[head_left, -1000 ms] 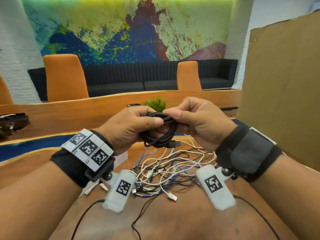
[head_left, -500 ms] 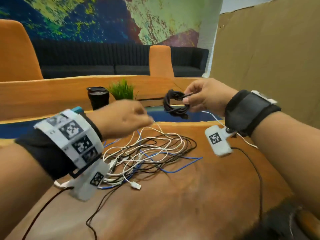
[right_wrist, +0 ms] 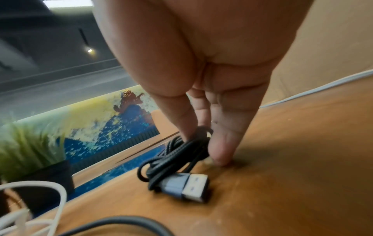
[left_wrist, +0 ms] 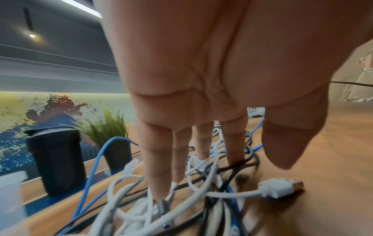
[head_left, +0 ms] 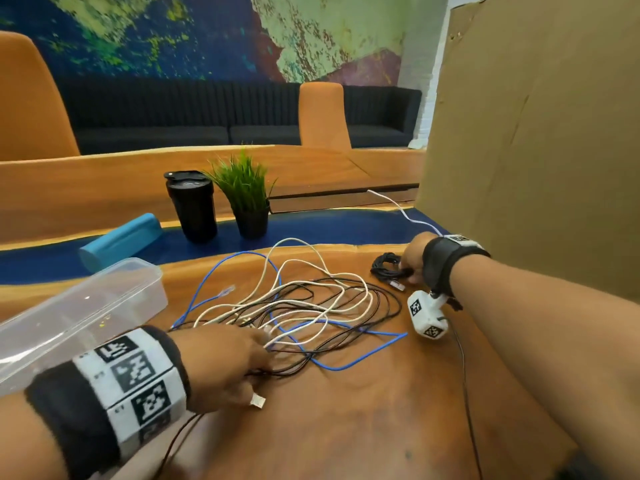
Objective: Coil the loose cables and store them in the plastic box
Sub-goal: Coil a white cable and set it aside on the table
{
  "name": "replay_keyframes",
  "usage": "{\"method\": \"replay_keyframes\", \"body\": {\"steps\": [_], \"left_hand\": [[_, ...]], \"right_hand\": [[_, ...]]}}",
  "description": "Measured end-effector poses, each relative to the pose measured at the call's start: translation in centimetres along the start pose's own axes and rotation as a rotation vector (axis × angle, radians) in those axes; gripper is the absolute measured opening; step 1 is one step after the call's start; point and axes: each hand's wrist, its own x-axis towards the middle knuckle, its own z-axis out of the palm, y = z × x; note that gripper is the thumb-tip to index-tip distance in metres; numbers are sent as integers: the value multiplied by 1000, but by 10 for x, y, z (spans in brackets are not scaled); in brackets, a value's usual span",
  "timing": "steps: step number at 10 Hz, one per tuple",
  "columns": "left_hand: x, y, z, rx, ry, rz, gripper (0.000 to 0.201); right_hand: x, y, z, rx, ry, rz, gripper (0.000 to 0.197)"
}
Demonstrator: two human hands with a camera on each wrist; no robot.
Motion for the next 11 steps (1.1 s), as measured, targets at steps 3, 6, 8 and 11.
{"method": "replay_keyframes", "body": {"steps": [3, 6, 8, 11], "left_hand": [[-46, -32, 2, -407, 113, -99, 49], [-84, -56, -5, -417, 318, -408, 23], [-95, -45, 3, -401, 240, -429, 24], [-111, -61, 14, -434, 300, -516, 32]], "right_hand": [[-36, -53, 22, -803, 155, -241, 32], [-167, -102, 78, -928, -218, -917, 16], [-179, -91, 156, -1340, -216, -1030, 19], [-180, -123, 98, -783, -98, -1064, 9]]}}
